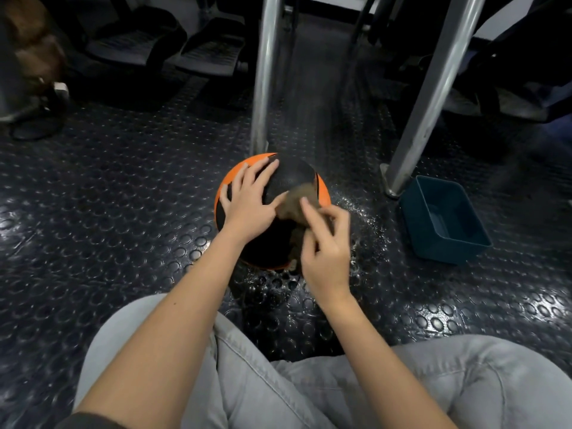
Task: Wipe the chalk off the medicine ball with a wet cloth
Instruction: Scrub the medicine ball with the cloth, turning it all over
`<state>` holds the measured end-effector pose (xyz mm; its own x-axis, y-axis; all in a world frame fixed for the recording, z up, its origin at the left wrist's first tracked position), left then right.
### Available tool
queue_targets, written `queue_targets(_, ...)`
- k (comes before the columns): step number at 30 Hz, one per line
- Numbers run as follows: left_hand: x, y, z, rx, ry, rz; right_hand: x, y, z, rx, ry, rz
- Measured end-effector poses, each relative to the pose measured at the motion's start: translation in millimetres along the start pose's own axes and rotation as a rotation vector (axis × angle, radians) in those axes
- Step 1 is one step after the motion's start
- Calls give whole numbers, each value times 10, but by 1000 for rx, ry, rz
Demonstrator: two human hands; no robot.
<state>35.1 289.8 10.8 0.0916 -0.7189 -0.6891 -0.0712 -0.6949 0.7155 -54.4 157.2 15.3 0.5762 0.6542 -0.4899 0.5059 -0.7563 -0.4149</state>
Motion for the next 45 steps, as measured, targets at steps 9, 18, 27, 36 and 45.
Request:
queue_targets(9, 79, 121, 64, 61, -16, -73, -215, 617, 278, 320, -14, 91)
queue_targets(18, 91, 111, 203, 127, 94, -87, -73, 903, -256, 210, -225, 133)
queue_targets(27, 126, 91, 178, 124, 101, -85, 42, 15, 266, 70, -200, 20)
queue_targets(36, 79, 86, 246, 180, 15, 7, -69, 871, -584, 414, -266, 107)
queue_targets(45, -177, -147, 107, -426, 277, 242, -128, -35, 134, 70, -318, -13)
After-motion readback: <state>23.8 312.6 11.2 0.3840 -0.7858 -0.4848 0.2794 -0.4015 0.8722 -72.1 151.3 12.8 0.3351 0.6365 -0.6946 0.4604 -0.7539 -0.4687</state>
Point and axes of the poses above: each hand's wrist, its own z-axis away from the middle knuckle, its own x-axis out of the palm, y = z × x, the point moved 6 cm from there along -z, towards the middle knuckle, and after that the axes turned 7 degrees about -x, right-handed, at the moved point
